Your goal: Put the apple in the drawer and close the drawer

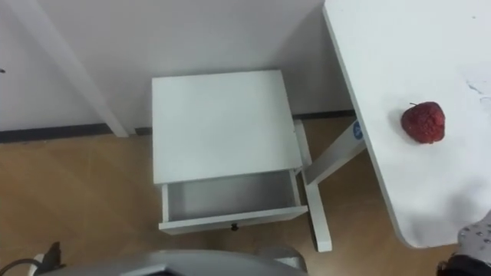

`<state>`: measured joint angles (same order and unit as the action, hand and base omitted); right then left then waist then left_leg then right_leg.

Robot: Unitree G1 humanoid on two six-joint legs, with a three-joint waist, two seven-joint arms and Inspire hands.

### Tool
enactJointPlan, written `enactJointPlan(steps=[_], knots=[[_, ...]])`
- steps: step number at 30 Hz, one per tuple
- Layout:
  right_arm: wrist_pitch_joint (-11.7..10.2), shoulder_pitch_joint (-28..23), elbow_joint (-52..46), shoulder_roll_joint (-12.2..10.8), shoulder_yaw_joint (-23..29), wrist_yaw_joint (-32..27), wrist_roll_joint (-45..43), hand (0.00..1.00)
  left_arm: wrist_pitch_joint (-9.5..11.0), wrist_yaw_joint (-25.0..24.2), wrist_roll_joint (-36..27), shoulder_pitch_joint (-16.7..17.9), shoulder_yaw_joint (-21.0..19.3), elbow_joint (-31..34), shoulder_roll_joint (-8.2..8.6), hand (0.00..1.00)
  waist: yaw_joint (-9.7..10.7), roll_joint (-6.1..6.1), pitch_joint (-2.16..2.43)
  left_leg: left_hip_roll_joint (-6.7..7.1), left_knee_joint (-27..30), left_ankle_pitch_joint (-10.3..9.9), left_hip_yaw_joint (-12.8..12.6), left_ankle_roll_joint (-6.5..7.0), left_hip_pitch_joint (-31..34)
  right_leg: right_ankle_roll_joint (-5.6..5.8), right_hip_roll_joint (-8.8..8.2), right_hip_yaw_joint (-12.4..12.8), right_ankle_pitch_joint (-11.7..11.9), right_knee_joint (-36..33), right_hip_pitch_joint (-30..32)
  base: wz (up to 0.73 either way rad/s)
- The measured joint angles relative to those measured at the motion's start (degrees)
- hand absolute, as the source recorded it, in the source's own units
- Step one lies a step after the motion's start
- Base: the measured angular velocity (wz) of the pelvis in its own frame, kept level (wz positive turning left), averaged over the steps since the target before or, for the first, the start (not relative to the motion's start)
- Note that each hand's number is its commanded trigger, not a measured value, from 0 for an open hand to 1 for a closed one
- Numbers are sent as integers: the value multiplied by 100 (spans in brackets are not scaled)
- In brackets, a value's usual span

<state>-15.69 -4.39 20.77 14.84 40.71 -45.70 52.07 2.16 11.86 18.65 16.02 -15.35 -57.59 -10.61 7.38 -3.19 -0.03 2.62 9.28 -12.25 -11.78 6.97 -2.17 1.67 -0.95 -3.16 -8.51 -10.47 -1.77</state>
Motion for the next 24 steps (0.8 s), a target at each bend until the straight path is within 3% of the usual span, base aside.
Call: enactJointPlan(steps=[9,16,24], knots=[[27,-199,-355,7,-1023,31,-2824,0,70,-10,97,-124,298,40,2,0,-165,23,9,-4,18,3,-63,-1,51,0,-4,70,0,60,70,-3],[103,-322,-350,13,-1567,705,-3351,0,98,-32,101,-120,485,29,5,0,-246,103,25,-9,5,8,-64,-11,30,0,-2,7,0,88,59,0],[263,-596,-123,11,-2031,1422,-3879,0,122,62,94,-20,494,-98,-7,0,-345,68,-11,-10,-65,10,-98,-14,-140,0,2,119,0,90,-61,-2]])
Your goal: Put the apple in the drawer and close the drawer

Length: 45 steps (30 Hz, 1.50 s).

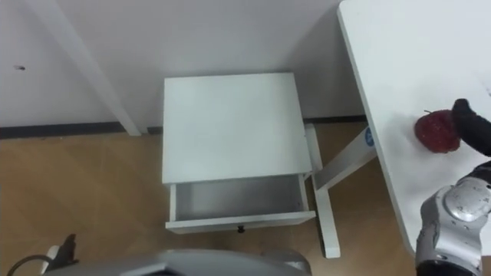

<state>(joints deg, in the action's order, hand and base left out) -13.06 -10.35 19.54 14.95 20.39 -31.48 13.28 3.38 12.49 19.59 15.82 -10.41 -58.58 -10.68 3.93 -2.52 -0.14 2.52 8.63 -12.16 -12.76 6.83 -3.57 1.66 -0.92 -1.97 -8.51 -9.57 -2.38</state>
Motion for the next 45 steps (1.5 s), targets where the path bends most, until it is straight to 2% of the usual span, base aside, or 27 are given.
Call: enactJointPlan(steps=[5,14,28,31,38,42,43,44,45], knots=[[25,-127,61,0,-200,79,-1,0,-8,111,4,27,73,-7,-1,0,-100,-21,-15,0,-15,-1,-84,0,-11,0,-2,20,0,3,21,-9],[25,-239,246,-1,-580,375,-27,0,-12,206,-41,-37,348,-10,-15,0,-105,15,-10,-1,-15,-1,-91,0,-4,0,0,12,1,5,28,0],[16,-256,286,-2,-580,666,-239,0,147,196,-90,-53,388,-4,-15,0,-98,29,-5,-2,-19,-1,-86,0,-8,0,-1,6,1,4,-3,0],[14,-279,507,-3,-580,738,-280,0,155,196,-101,-49,387,-4,-16,0,-96,9,14,-2,-8,-1,-65,0,-31,0,-19,1,0,23,-59,5],[11,-277,673,-2,-580,941,-494,0,154,202,-114,2,389,-5,-39,0,-103,-6,23,5,3,-1,-63,-1,-28,0,-41,-3,0,85,-64,0],[-149,-217,1012,11,-573,1045,-699,0,154,200,-105,34,390,-7,-130,0,-100,-43,19,5,9,-1,-55,-2,-30,0,-52,-69,1,87,-72,0],[-178,-176,1103,27,-573,1075,-728,12,154,199,-105,51,387,-10,-145,0,-105,-58,18,6,10,-1,-55,-2,-29,0,-52,-65,1,84,-72,0],[-186,-113,1226,65,-572,1129,-773,41,153,194,-105,60,385,-13,-170,0,-110,-80,10,8,12,-1,-55,-2,-25,0,-54,-65,1,82,-70,0],[-181,-70,1328,107,-573,1182,-845,56,153,185,-103,59,385,-12,-185,0,-112,-115,11,12,13,-1,-55,-1,-22,0,-58,-65,1,81,-63,0]])
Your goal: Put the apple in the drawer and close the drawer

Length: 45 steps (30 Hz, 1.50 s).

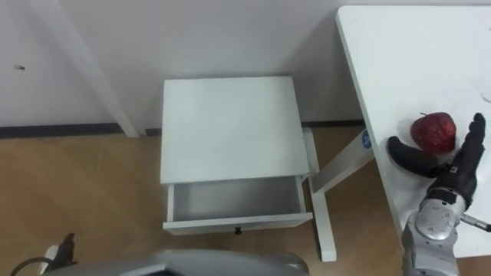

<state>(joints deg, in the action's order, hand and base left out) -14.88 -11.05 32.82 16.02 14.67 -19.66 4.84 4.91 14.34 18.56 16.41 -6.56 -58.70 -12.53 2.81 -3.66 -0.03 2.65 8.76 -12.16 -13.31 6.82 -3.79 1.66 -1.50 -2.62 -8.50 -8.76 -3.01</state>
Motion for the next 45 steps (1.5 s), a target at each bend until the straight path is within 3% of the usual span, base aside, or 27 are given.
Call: enactJointPlan(steps=[1,11,28,31,35,41,45], knots=[[9,10,17,15,0,19,-18,100,0,-3,5,0,0,4,-4,0,-5,-14,1,1,0,0,0,0,3,0,-1,1,0,-1,3,0],[81,221,-12,333,4,417,-159,100,0,-136,239,-8,-22,3,-27,0,-31,-94,-9,-1,-1,0,36,0,11,0,-2,-75,0,11,5,2],[125,391,-367,346,-40,683,-575,100,-4,-276,242,-24,-1,-95,-37,0,-77,-125,-43,1,1,0,37,0,9,0,-6,-121,0,9,-2,0],[126,390,-683,347,-268,797,-765,100,-21,-301,236,-43,114,-98,-49,0,-78,-99,-52,1,2,0,72,0,14,0,-13,-211,0,9,-8,6],[256,386,-1087,344,-794,1060,-1081,100,-92,-391,235,-172,171,-91,-19,0,-169,-73,-37,4,45,0,144,0,86,0,-34,-399,0,10,4,9],[310,335,-1824,329,-1505,1483,-1664,100,-91,-494,249,-272,263,-33,-14,0,-338,53,-7,5,72,0,244,0,116,0,-38,-475,0,13,-5,9],[383,282,-1971,118,-1866,1716,-1713,100,-120,-484,423,-307,474,-77,-7,0,-490,61,-11,5,76,1,265,-1,128,0,-37,-473,0,14,-36,4]])
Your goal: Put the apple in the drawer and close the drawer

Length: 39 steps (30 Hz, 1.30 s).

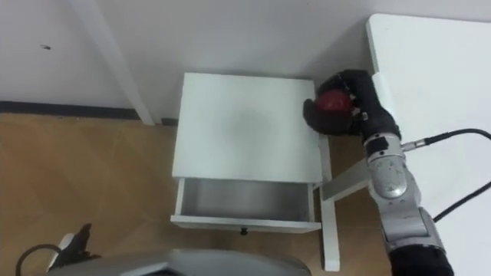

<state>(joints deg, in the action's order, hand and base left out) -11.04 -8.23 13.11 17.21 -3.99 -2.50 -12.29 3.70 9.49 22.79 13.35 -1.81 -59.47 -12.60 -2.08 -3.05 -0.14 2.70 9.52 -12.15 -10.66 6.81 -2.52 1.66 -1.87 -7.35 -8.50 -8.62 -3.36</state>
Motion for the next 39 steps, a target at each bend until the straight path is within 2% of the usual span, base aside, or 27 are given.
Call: enactJointPlan(steps=[5,9,17,21,28,30,36,39], knots=[[30,4,-6,-167,-367,246,-55,100,-86,4,7,-11,105,-20,33,0,-66,7,-5,3,0,0,45,0,34,0,0,-14,0,-2,39,5],[81,-3,28,-236,-410,427,-290,100,-92,7,6,-58,159,-19,55,0,-119,16,-11,5,19,0,90,0,87,0,-1,-51,0,-2,43,6],[125,-31,54,-288,-683,516,-919,100,-141,-2,75,-127,257,-8,84,0,-132,74,-41,8,21,0,135,0,101,0,-2,-63,0,2,40,2],[168,-35,123,-296,-717,519,-1103,100,-175,-28,194,-168,253,72,84,0,-132,61,-33,7,10,0,154,0,106,0,1,-66,0,2,42,1],[312,-46,747,-312,-897,525,-1098,100,-250,-119,248,-224,341,132,81,0,-133,30,-3,11,16,0,186,0,112,0,-3,-73,0,2,38,1],[356,-86,922,-311,-983,529,-1098,100,-250,-117,248,-229,463,132,82,0,-139,38,-7,14,18,0,186,0,113,0,-5,-72,0,2,38,0],[355,-182,942,-319,-1008,689,-1107,100,-235,-173,279,-233,485,130,83,0,-143,79,-33,13,22,0,184,0,126,0,-4,-77,0,3,39,0],[350,-182,942,-324,-1019,740,-1106,100,-227,-220,284,-252,485,130,82,0,-154,90,-32,12,24,0,187,0,125,0,-3,-80,0,3,39,0]])
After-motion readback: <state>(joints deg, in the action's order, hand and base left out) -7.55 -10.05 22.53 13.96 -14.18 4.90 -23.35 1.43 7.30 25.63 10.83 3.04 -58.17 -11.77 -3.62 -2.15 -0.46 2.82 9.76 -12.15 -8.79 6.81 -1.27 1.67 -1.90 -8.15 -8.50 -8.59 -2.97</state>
